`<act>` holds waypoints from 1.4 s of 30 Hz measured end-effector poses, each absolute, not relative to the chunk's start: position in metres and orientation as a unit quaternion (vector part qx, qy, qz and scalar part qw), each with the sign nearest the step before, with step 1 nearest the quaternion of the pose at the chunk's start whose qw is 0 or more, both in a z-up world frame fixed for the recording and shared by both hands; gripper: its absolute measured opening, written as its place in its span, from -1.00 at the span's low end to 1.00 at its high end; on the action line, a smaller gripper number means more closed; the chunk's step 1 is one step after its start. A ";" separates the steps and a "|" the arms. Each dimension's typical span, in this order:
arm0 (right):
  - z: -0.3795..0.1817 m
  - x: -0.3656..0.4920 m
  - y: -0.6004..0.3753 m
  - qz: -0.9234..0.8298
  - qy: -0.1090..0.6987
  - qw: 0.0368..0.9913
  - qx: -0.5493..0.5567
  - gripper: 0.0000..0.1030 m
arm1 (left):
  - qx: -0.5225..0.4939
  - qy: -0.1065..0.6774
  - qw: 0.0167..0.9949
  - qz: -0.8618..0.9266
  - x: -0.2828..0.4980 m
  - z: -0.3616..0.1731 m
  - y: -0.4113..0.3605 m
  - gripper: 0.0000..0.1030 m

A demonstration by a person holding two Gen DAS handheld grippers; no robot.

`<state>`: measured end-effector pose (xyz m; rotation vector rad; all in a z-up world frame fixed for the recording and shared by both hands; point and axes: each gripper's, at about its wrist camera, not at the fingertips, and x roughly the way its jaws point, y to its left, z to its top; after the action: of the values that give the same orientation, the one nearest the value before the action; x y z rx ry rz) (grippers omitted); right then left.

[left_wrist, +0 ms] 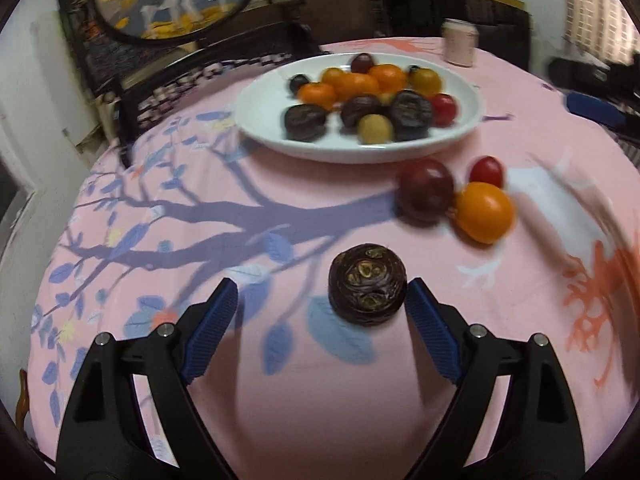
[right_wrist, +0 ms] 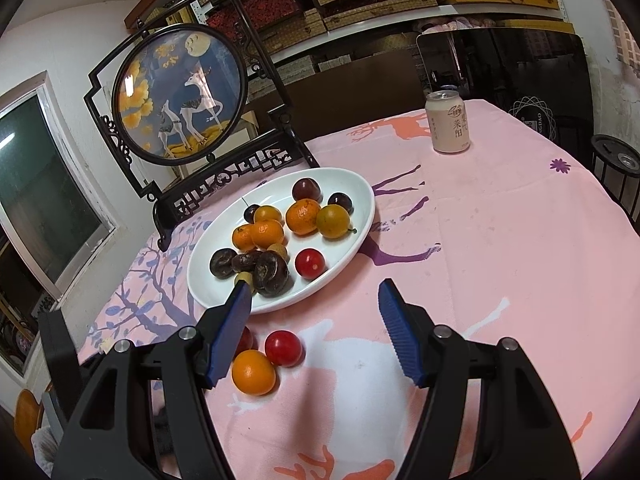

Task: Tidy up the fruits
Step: 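Grasp dark plum with left tool while right tool grasps orange tomato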

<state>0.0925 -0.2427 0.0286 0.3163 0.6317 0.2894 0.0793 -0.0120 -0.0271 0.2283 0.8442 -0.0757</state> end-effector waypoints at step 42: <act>-0.021 0.077 -0.159 0.191 0.406 0.894 0.004 -0.04 | 0.081 0.411 0.908 -0.012 0.095 -0.026 0.001 0.68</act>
<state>0.0768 -0.1587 -0.0208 0.0074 0.8412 0.3971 0.0949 0.0010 -0.0255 0.1664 0.8490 -0.0244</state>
